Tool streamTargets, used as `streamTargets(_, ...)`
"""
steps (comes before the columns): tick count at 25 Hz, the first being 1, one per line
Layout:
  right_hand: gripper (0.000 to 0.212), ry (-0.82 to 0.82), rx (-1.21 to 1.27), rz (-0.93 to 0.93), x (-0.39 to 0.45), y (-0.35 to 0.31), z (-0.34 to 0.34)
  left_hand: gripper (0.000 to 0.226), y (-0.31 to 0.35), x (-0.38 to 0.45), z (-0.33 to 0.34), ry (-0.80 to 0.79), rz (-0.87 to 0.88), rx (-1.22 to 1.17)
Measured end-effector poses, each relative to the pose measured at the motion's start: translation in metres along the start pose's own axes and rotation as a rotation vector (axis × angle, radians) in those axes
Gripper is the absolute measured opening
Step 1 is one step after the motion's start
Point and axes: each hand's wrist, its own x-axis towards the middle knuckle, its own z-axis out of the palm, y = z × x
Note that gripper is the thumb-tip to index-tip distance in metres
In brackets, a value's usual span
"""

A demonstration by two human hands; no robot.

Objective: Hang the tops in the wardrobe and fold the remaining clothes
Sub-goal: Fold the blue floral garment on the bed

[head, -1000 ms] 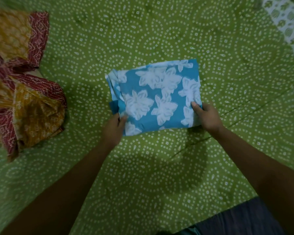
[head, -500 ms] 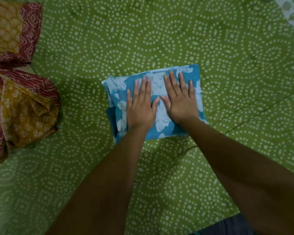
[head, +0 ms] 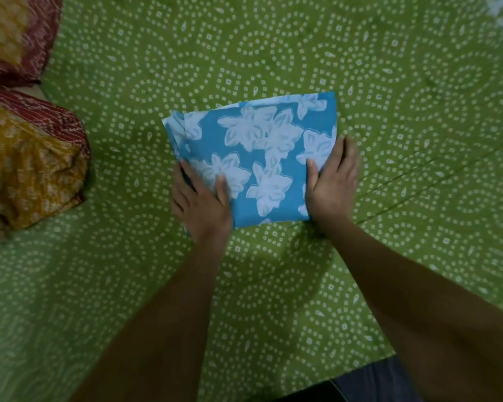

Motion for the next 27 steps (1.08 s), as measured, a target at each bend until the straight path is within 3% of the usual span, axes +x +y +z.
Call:
streamTargets(2,0.064,0.017,0.047,0.070,-0.011,0.002,-0.005,0.084,0.005,-0.016,-0.008,-0.029,-0.095,-0.056)
streamTargets(4,0.058,-0.035,0.278,0.212,0.003,-0.001,-0.015,0.093,0.015,0.007,-0.024,-0.092,-0.314,-0.239)
streamTargets(6,0.054,-0.219,0.565,0.353,0.031,-0.011,-0.035,0.083,0.025,0.047,-0.042,-0.187,-0.410,-0.524)
streamTargets(8,0.046,-0.398,0.712,0.385,0.042,-0.023,-0.066,0.065,0.034,0.063,-0.070,-0.362,-0.353,-0.607)
streamTargets(11,0.035,-0.332,0.867,0.358,0.018,-0.026,-0.118,0.053,0.041,0.051,-0.113,-0.531,-0.348,-0.791)
streamTargets(14,0.044,-0.224,0.856,0.362,-0.037,-0.014,-0.188,0.045,0.043,0.019,-0.172,-0.736,-0.332,-1.050)
streamTargets(16,0.037,-0.168,0.873,0.346,-0.078,-0.003,-0.239,0.042,0.054,-0.018,-0.222,-0.815,-0.250,-1.057)
streamTargets(19,0.020,-0.033,0.855,0.397,-0.152,0.004,-0.332,0.036,0.077,-0.089,-0.292,-0.654,0.000,-0.867)
streamTargets(21,0.021,0.060,0.784,0.411,-0.193,0.014,-0.382,0.035,0.096,-0.132,-0.320,-0.535,0.149,-0.765)
streamTargets(23,0.031,0.153,0.687,0.489,-0.223,0.030,-0.421,0.032,0.126,-0.172,-0.342,-0.505,0.269,-0.735)
streamTargets(27,0.028,0.323,0.537,0.678,-0.264,0.077,-0.478,0.033,0.203,-0.239,-0.355,-0.487,0.465,-0.687)
